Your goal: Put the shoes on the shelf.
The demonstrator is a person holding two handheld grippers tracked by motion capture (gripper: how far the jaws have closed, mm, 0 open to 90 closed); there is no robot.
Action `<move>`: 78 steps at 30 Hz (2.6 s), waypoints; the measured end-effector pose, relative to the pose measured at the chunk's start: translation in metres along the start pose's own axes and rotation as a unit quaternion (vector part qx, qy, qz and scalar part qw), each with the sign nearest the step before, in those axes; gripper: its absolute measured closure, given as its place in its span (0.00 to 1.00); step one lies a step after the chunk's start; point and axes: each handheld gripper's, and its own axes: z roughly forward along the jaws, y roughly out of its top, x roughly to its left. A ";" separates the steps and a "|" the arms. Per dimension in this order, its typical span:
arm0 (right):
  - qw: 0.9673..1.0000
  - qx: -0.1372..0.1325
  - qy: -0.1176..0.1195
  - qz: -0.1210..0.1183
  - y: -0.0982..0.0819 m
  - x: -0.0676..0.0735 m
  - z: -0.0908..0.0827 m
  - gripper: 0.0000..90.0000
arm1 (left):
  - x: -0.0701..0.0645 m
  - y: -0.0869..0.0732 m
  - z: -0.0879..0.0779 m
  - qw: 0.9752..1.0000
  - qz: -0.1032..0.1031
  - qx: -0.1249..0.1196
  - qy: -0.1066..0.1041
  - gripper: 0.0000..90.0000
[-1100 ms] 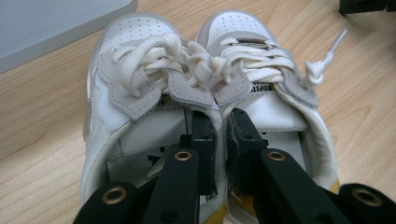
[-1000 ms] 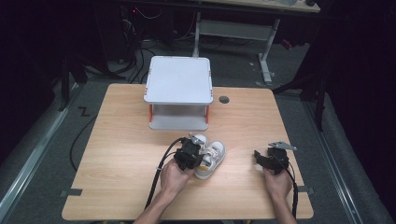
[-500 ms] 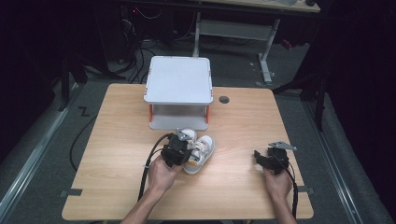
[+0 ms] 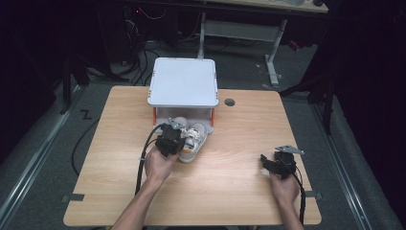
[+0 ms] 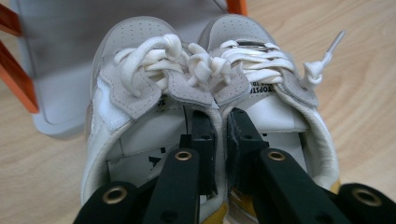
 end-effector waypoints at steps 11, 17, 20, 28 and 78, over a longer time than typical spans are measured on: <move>1.000 0.000 0.000 0.001 0.000 0.000 0.000 0.42 | 0.016 0.011 0.025 0.999 -0.030 -0.017 0.040 0.92; 1.000 0.000 0.000 0.000 0.000 0.000 0.000 0.42 | 0.024 0.010 0.038 0.997 -0.049 -0.024 0.056 0.92; 1.000 0.000 0.002 0.000 0.000 0.000 0.000 0.42 | 0.025 0.010 0.043 0.996 -0.058 -0.031 0.059 0.92; 1.000 0.000 0.004 -0.002 0.001 0.000 0.001 0.42 | 0.023 0.017 0.056 0.995 -0.067 -0.035 0.064 0.91; 0.967 -0.100 0.190 -0.135 0.208 0.139 -0.022 0.92 | 0.024 0.009 0.006 0.997 -0.059 -0.046 0.032 0.17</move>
